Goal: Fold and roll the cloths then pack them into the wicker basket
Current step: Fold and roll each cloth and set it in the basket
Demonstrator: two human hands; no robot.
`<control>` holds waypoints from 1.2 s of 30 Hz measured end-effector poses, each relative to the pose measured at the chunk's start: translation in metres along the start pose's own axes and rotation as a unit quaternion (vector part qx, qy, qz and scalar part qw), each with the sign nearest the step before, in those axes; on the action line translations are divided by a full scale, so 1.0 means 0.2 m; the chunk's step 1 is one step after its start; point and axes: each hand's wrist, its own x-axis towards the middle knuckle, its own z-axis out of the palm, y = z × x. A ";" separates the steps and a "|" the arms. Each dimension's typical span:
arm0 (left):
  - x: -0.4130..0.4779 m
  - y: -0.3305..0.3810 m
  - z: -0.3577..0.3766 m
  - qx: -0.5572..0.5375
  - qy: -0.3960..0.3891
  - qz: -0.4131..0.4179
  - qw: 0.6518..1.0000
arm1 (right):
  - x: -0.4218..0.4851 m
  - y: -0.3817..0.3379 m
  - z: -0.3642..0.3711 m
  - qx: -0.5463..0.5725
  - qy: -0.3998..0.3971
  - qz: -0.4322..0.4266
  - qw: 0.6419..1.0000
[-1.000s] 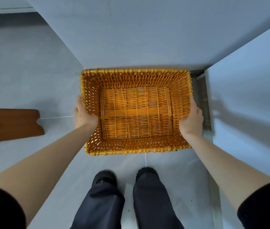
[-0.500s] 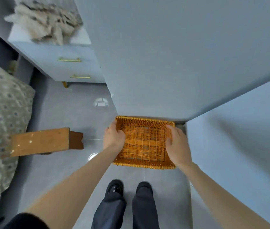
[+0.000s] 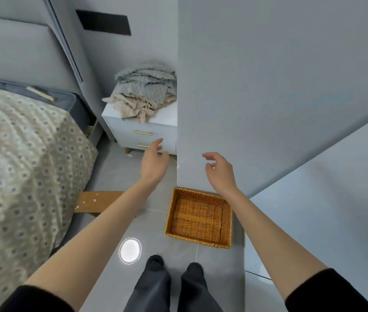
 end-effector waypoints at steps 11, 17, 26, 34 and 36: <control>0.11 0.18 -0.70 -0.005 0.042 0.061 0.997 | 0.02 -0.68 0.07 -0.003 -0.072 -0.075 0.995; 0.39 0.24 -1.09 0.013 -0.006 0.116 0.993 | 0.14 -1.07 0.31 0.024 -0.049 -0.068 0.996; 0.73 0.23 -1.46 0.015 -0.070 0.124 0.990 | 0.30 -1.39 0.62 0.038 0.014 -0.042 0.998; 1.03 0.31 -1.47 0.013 -0.083 0.131 0.988 | 0.63 -1.49 0.66 -0.002 0.030 -0.042 0.999; 1.11 0.34 -1.44 0.011 -0.083 0.133 0.988 | 0.72 -1.48 0.65 -0.002 0.037 -0.039 0.999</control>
